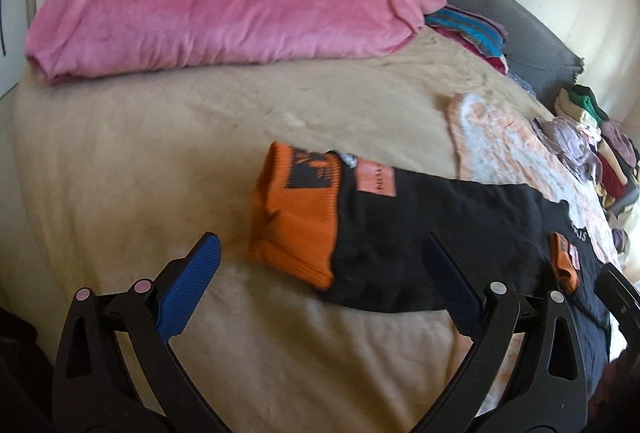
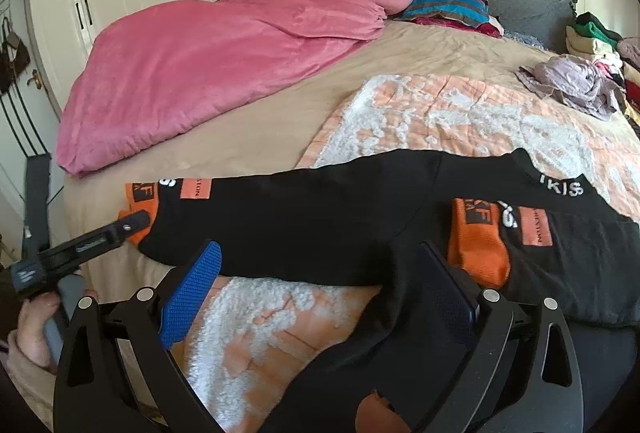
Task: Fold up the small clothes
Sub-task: 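Grasp the other orange cuff with the left tool and lift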
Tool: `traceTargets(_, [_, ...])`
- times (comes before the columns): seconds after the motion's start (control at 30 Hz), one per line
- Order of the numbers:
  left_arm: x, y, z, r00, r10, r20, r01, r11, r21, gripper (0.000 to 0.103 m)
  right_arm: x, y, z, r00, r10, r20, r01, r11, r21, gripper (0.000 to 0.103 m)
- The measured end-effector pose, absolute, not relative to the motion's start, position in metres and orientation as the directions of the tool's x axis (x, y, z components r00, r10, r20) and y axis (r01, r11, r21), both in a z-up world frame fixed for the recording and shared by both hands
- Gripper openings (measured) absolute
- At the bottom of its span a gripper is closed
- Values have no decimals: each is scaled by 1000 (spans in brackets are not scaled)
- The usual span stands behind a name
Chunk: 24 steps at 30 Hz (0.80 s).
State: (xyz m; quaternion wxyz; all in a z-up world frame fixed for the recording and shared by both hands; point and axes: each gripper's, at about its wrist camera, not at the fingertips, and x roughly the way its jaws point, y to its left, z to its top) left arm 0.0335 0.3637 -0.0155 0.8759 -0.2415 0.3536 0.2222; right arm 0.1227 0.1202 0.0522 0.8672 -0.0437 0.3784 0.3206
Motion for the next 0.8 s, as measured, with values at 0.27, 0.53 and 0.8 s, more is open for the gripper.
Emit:
traceTargets(0.27, [50, 367, -40, 679, 153, -718, -530, 779, -335, 71, 124, 99, 46, 501, 519, -693, -544, 811, 214, 97])
traceTargets(0.53, [61, 362, -38, 727, 99, -680, -489, 769, -411, 8, 134, 33, 48, 550, 475, -687, -435, 865, 250, 97])
traceTargets(0.8, [72, 333, 15, 796, -5, -606, -353, 808, -471, 7, 145, -40, 39, 594, 418, -687, -293, 908, 300, 97])
